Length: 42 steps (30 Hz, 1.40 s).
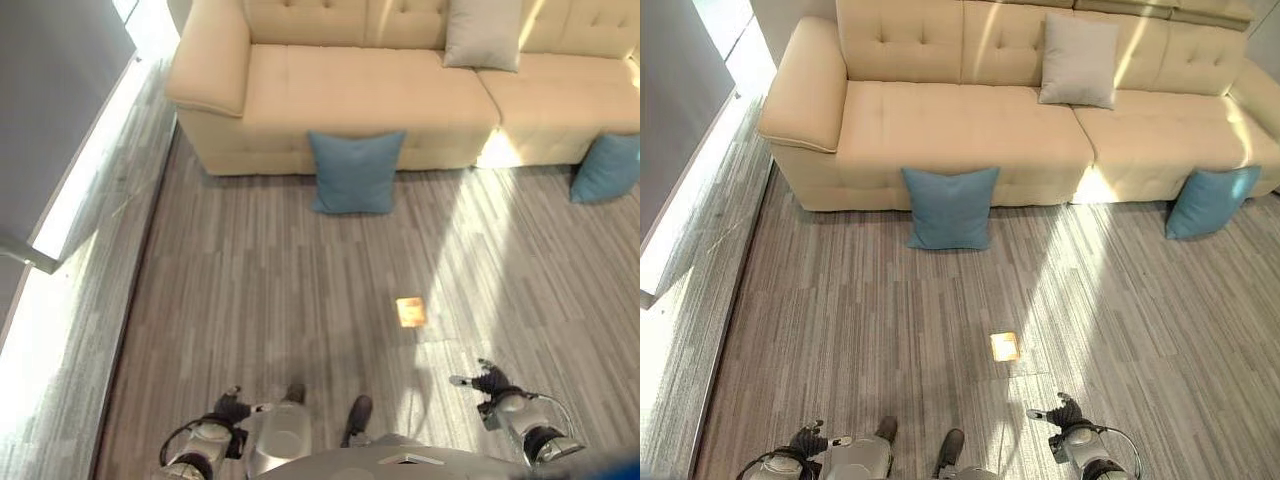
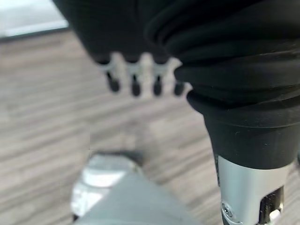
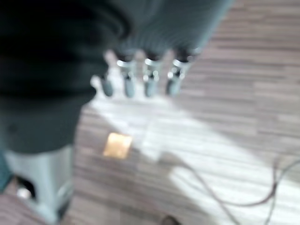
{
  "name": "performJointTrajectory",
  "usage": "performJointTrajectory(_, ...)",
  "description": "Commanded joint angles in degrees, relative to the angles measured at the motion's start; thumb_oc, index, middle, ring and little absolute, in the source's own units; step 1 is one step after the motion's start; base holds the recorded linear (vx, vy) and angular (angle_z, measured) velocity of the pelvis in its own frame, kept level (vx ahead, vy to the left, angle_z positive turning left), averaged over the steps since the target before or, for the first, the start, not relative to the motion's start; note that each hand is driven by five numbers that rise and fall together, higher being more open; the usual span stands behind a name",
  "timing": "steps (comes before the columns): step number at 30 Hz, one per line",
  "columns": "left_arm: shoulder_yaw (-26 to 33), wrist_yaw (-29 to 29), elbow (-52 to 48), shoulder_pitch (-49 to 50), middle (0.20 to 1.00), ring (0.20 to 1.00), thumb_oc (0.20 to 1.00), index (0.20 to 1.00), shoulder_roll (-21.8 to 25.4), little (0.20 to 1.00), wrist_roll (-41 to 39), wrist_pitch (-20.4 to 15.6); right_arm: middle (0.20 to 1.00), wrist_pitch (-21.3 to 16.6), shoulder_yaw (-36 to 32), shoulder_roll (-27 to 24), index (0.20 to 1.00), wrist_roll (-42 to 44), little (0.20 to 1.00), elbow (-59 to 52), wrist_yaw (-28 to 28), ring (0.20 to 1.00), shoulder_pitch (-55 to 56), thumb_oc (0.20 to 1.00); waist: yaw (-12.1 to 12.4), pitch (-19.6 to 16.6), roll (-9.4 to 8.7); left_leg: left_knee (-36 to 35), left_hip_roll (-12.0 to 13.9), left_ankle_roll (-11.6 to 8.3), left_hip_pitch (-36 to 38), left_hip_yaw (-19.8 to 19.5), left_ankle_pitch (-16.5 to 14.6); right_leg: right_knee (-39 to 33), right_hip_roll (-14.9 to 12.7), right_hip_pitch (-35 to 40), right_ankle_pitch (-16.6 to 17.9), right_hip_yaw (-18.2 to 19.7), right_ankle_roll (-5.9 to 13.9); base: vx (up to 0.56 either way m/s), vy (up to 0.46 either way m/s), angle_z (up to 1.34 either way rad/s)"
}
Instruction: Pick up all the scattered cushions and arrange them neatly on the sofa.
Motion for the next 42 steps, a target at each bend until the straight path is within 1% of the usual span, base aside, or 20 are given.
performJointTrajectory(1, -0.2, -0.2, 0.7, -1.2, 1.0, 1.0, 1.0, 1.0, 1.4, 1.0, -0.7, -0.8, 1.0, -0.7, -0.3, -1.8, 1.0, 1.0, 1.0, -0.5, -0.1, 1.0, 2.9, 1.0, 1.5, -0.7, 1.17, -3.9, -1.9, 0.43, 2.3, -0.1, 4.8, 4.1, 0.0, -0.9, -1.8, 5.2, 5.89, 0.26, 0.139, -0.06)
performJointTrajectory(6, 0.3, -0.5, 1.9, 0.2, 1.0, 1.0, 1.0, 1.0, 2.0, 1.0, 0.7, -0.3, 1.0, -0.4, -0.5, -0.5, 1.0, -0.1, 1.0, -0.2, 0.2, 1.0, 3.0, 1.0, 2.4, -1.5, 0.76, -2.0, -2.3, 2.25, 3.8, -0.1, 2.9, 7.9, -1.8, 1.5, -2.8, 5.5, 7.13, 0.28, 0.171, -0.14)
performJointTrajectory(10, 0.7, -0.2, 1.3, 0.3, 1.0, 1.0, 1.0, 1.0, 3.1, 1.0, 0.7, 0.1, 1.0, -0.3, -0.4, 0.7, 1.0, -0.2, 1.0, -1.0, 0.3, 1.0, 1.7, 1.0, 1.6, -0.2, 2.18, -1.3, -1.7, 4.21, 6.0, 0.7, 1.7, 22.8, -3.5, -4.5, -0.3, 5.7, 9.39, 0.18, 0.213, -0.25)
performJointTrajectory(11, 0.6, 0.2, 1.1, 0.2, 1.0, 1.0, 1.0, 1.0, 3.3, 1.0, 0.2, 0.0, 1.0, -0.2, -0.3, 1.1, 1.0, -0.1, 1.0, -1.5, 0.1, 1.0, 1.2, 1.0, 0.9, 0.3, 3.21, -1.6, -1.2, 4.85, 7.7, 0.6, 1.0, 27.0, -4.5, -8.0, 1.5, 5.0, 9.14, 0.17, 0.181, 0.02)
performJointTrajectory(12, 0.6, 0.2, 1.1, 0.2, 1.0, 1.0, 1.0, 1.0, 3.3, 1.0, 0.2, 0.0, 1.0, -0.2, -0.3, 1.1, 1.0, -0.1, 1.0, -1.5, 0.1, 1.0, 1.2, 1.0, 0.9, 0.4, 3.2, -1.6, -1.2, 4.86, 7.7, 0.6, 0.9, 27.1, -4.5, -8.0, 1.4, 5.0, 9.14, 0.23, 0.133, 0.16)
performJointTrajectory(14, -0.2, 0.5, 0.9, -0.5, 1.0, 1.0, 1.0, 1.0, 3.2, 1.0, 0.2, -0.2, 1.0, -0.1, 0.1, 1.4, 1.0, -0.1, 1.0, -1.4, 0.0, 1.0, 1.2, 1.0, -0.1, 0.4, 3.07, -2.9, -1.4, 4.92, 10.4, -0.4, -0.3, 20.0, -4.3, -9.5, 0.8, 4.5, 7.99, 0.36, 0.004, 0.11)
performJointTrajectory(18, -0.7, 0.5, 1.9, -1.8, 1.0, 1.0, 1.0, 1.0, 2.5, 1.0, 0.6, -0.6, 1.0, 0.5, -0.1, 1.2, 1.0, 0.1, 1.0, -0.6, -0.3, 1.0, 1.3, 1.0, -2.3, 0.5, 3.36, -5.5, -0.3, 3.82, 15.1, -1.5, -2.3, 5.6, -5.1, -13.0, 5.6, 5.3, 9.59, 0.36, -0.039, 0.22)
performJointTrajectory(21, -1.0, 0.4, 2.6, -1.9, 1.0, 1.0, 1.0, 1.0, 2.3, 1.0, 1.1, -0.8, 1.0, 0.5, -0.1, 1.0, 1.0, -0.2, 1.0, -0.2, -0.3, 1.0, 1.5, 1.0, -2.6, 0.3, 3.13, -5.8, 0.0, 3.35, 16.7, -2.6, -3.5, 2.5, -5.1, -12.5, 6.5, 5.7, 10.24, 0.34, -0.057, 0.32)
performJointTrajectory(24, -0.2, 0.6, 3.4, -0.7, 1.0, 1.0, 1.0, 1.0, 2.0, 1.0, 2.0, -0.8, 1.0, 0.4, 0.9, 1.1, 1.0, -0.7, 1.0, 0.5, 0.1, 1.0, 2.0, 1.0, -2.6, -1.9, 2.58, -8.0, 3.7, 1.55, 20.6, -3.6, -4.8, 2.9, -4.3, -10.3, 7.4, 4.5, 9.5, 0.5, -0.133, 0.27)
performJointTrajectory(26, -0.4, 0.7, 3.5, -0.6, 1.0, 1.0, 1.0, 1.0, 2.1, 1.0, 2.1, -0.8, 1.0, 0.2, 1.2, 1.0, 1.0, -0.5, 1.0, 0.3, 0.0, 1.0, 1.8, 1.0, -2.6, -2.6, 2.69, -7.6, 5.8, -0.14, 20.3, -4.4, -2.9, 3.6, -3.7, -9.5, 6.5, 3.6, 8.93, 0.29, -0.114, 0.32)
performJointTrajectory(28, -1.3, 0.9, 2.3, -1.2, 1.0, 1.0, 1.0, 1.0, 2.1, 1.0, 1.8, -0.9, 1.0, -0.5, 1.6, 0.3, 1.0, 0.7, 1.0, -0.6, -0.4, 1.0, 1.2, 1.0, -2.0, -2.0, 1.95, -1.6, 7.9, -1.79, 15.7, -5.0, 2.5, 3.1, -2.9, -7.5, 4.5, 3.5, 7.87, 0.23, -0.082, 0.24)
performJointTrajectory(29, -1.3, 0.9, 2.3, -1.2, 1.0, 1.0, 1.0, 1.0, 2.1, 1.0, 1.8, -0.9, 1.0, -0.5, 1.6, 0.3, 1.0, 0.7, 1.0, -0.6, -0.4, 1.0, 1.2, 1.0, -2.0, -2.0, 1.98, -1.5, 7.9, -1.8, 15.7, -5.1, 2.4, 3.1, -2.9, -7.4, 4.5, 3.4, 7.86, 0.22, -0.056, 0.31)
performJointTrajectory(30, -1.4, 1.0, 2.0, -1.5, 1.0, 1.0, 1.0, 1.0, 2.3, 1.0, 1.5, -0.8, 1.0, -0.5, 1.5, 0.0, 1.0, 1.1, 1.0, -0.9, -0.6, 1.0, 1.0, 1.0, -1.8, -1.9, 1.7, -0.1, 8.6, -1.83, 14.8, -4.5, 4.3, 2.9, -2.8, -6.8, 4.1, 3.3, 7.62, 0.08, -0.01, 0.2)
performJointTrajectory(32, -2.0, 1.2, 1.3, -2.1, 1.0, 1.0, 1.0, 1.0, 2.2, 1.0, 1.5, -0.8, 1.0, -0.4, 1.2, -0.3, 1.0, 1.7, 1.0, -0.8, -0.6, 1.0, 0.7, 1.0, -1.5, -1.6, 1.0, 0.9, 8.7, -0.91, 12.5, -2.5, 3.7, 2.3, -3.0, -5.2, 3.0, 3.0, 7.17, 0.22, -0.03, 0.08)
performJointTrajectory(34, -2.6, 1.2, 1.0, -2.3, 1.0, 1.0, 1.0, 1.0, 2.0, 1.0, 1.7, -0.8, 1.0, -0.6, 1.1, -0.4, 1.0, 2.1, 1.0, -0.7, -0.6, 1.0, 0.7, 1.0, -1.4, -1.7, 0.78, 0.0, 7.9, -0.56, 11.5, -1.7, 2.2, 1.9, -3.1, -4.2, 2.4, 2.9, 7.15, 0.22, 0.013, 0.24)
performJointTrajectory(35, -2.8, 1.0, 0.9, -2.4, 1.0, 1.0, 1.0, 1.0, 1.3, 1.0, 2.0, -0.8, 1.0, -0.7, 0.7, -0.7, 1.0, 2.3, 1.0, -0.7, -0.5, 1.0, 0.7, 1.0, -1.3, -1.9, 1.04, -2.4, 5.1, -0.25, 9.0, -0.6, 1.1, 1.3, -3.0, -2.8, 1.5, 3.3, 7.15, 0.14, 0.052, 0.18)
performJointTrajectory(36, -2.8, 1.0, 0.9, -2.4, 1.0, 1.0, 1.0, 1.0, 1.3, 1.0, 2.0, -0.8, 1.0, -0.7, 0.7, -0.7, 1.0, 2.3, 1.0, -0.7, -0.5, 1.0, 0.7, 1.0, -1.3, -1.8, 1.06, -2.3, 5.1, -0.23, 9.1, -0.6, 1.0, 1.3, -3.0, -2.6, 1.5, 3.3, 7.17, 0.27, 0.14, 0.1)
performJointTrajectory(37, -2.7, 0.9, 1.2, -2.2, 1.0, 1.0, 1.0, 1.0, 1.0, 1.0, 2.4, -0.6, 1.0, -0.9, 0.2, -0.7, 1.0, 2.2, 1.0, -0.4, -0.8, 1.0, 1.1, 1.0, -1.0, -1.8, 2.09, -5.0, 1.4, 0.33, 7.0, 0.3, 2.3, 1.2, -2.1, -1.7, 0.8, 4.2, 6.97, 0.2, 0.152, 0.03)
performJointTrajectory(39, -2.7, 0.6, 1.6, -2.1, 1.0, 1.0, 1.0, 1.0, 0.7, 1.0, 2.8, -0.6, 1.0, -0.8, -0.2, -0.7, 1.0, 2.0, 1.0, 0.1, -0.9, 1.0, 1.7, 1.0, -0.4, -1.6, 3.53, -8.3, -1.6, 0.79, 5.4, 0.6, 5.6, 1.2, -0.8, -0.8, 0.4, 5.5, 6.72, 0.22, 0.191, 0.08)
performJointTrajectory(42, -2.2, 0.2, 2.4, -1.0, 1.0, 1.0, 1.0, 1.0, 0.3, 1.0, 2.9, -0.5, 1.0, -0.5, -0.3, -0.2, 1.0, 0.5, 1.0, 0.9, -0.4, 1.0, 2.2, 1.0, 0.1, -2.1, 4.62, -9.1, -1.9, 1.32, 6.3, 0.8, 6.0, 2.2, -0.2, 0.7, -0.7, 6.5, 6.88, 0.18, 0.153, -0.43)
